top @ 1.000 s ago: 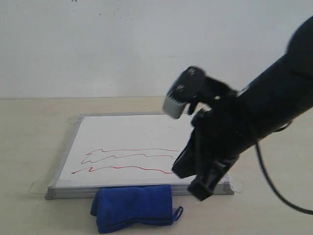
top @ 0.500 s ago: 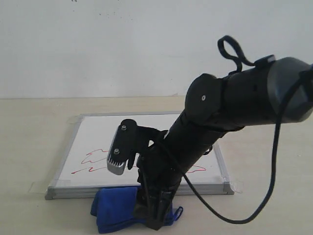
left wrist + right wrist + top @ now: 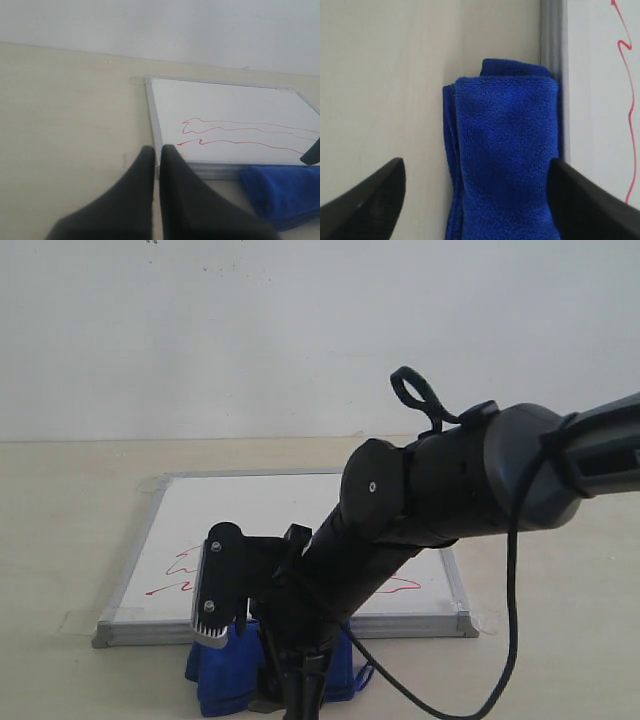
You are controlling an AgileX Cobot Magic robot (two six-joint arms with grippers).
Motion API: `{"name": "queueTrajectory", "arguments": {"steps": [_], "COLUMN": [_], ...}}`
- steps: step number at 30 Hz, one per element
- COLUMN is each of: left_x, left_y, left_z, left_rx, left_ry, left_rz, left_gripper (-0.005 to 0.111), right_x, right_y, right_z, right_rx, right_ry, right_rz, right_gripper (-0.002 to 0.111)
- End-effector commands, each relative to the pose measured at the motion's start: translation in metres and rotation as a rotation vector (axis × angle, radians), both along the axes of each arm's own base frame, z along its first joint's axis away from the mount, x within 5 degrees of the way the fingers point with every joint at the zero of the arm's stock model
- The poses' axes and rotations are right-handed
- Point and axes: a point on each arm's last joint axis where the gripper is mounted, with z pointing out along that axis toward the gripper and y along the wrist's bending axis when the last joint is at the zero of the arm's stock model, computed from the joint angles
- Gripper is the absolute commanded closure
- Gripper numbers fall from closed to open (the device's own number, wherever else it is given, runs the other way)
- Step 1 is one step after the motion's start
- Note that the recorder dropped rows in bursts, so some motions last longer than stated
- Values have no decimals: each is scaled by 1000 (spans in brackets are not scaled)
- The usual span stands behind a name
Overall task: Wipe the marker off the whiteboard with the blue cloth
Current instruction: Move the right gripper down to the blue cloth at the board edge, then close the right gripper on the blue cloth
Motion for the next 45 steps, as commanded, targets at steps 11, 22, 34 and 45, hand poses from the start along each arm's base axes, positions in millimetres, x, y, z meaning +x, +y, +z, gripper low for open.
{"name": "queueTrajectory", "arguments": {"steps": [11, 22, 34, 45], "left_x": [0, 0, 0, 0], "left_y": [0, 0, 0, 0], "left_z": [0, 0, 0, 0], "left_rx": [-9, -9, -9, -9], "left_ry": [-7, -7, -7, -7], "left_rz": [0, 0, 0, 0], "left_gripper": [103, 103, 103, 103], "right_x": [7, 8, 9, 4], "right_y": [4, 4, 3, -3], "right_z": [-21, -21, -22, -32], "right_rx": [-20, -16, -14, -34], "right_ry": [-3, -17, -29, -13], "right_rz": [-17, -23, -34, -57], "right_gripper": [30, 30, 30, 30]}}
